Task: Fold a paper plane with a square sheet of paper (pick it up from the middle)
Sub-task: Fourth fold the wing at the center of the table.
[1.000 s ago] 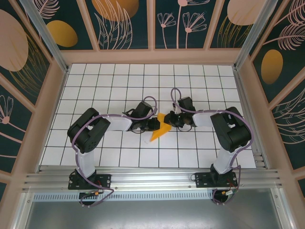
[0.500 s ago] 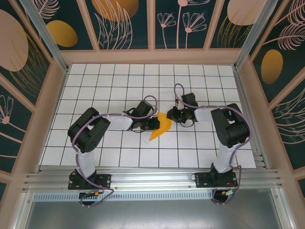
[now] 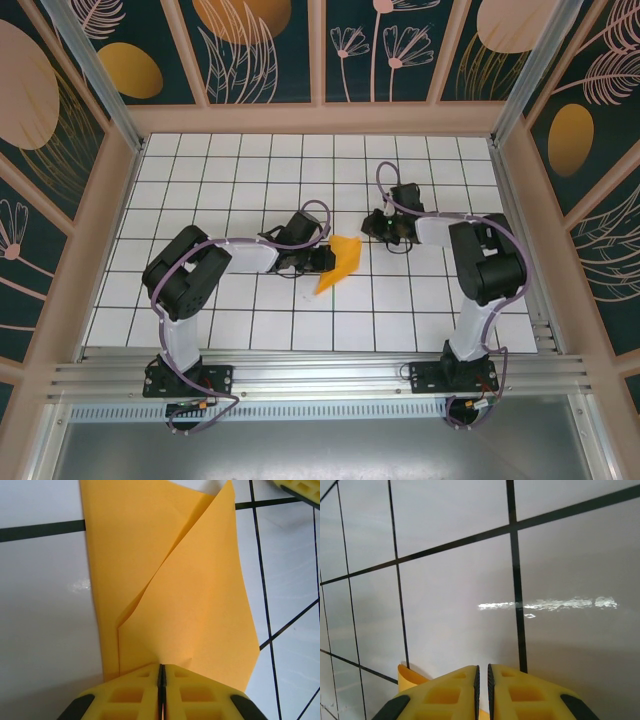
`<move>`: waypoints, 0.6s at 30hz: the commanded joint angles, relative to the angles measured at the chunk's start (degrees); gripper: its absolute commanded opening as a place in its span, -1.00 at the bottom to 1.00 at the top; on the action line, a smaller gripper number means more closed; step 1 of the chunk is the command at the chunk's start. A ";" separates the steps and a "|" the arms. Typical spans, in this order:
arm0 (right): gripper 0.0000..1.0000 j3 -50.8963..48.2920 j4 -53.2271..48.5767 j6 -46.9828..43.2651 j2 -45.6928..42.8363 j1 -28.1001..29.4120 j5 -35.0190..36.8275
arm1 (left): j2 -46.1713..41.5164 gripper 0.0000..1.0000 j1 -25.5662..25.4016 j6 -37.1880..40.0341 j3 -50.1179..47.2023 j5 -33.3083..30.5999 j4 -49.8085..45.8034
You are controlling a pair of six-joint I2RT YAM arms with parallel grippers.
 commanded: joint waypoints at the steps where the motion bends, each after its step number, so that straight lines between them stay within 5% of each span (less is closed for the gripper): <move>1: -0.69 -1.97 -0.52 0.00 -7.41 2.33 1.63 | 2.27 -0.76 0.22 0.51 -0.91 -2.42 -4.52; 8: -0.72 -8.84 4.07 6.33 -9.58 8.11 -2.79 | 2.02 -0.77 0.22 -0.12 -0.94 -1.69 -3.13; 18: -0.75 -6.94 5.12 7.51 -1.73 11.11 -5.44 | 0.68 -0.76 0.29 -0.83 -0.69 -0.75 -2.64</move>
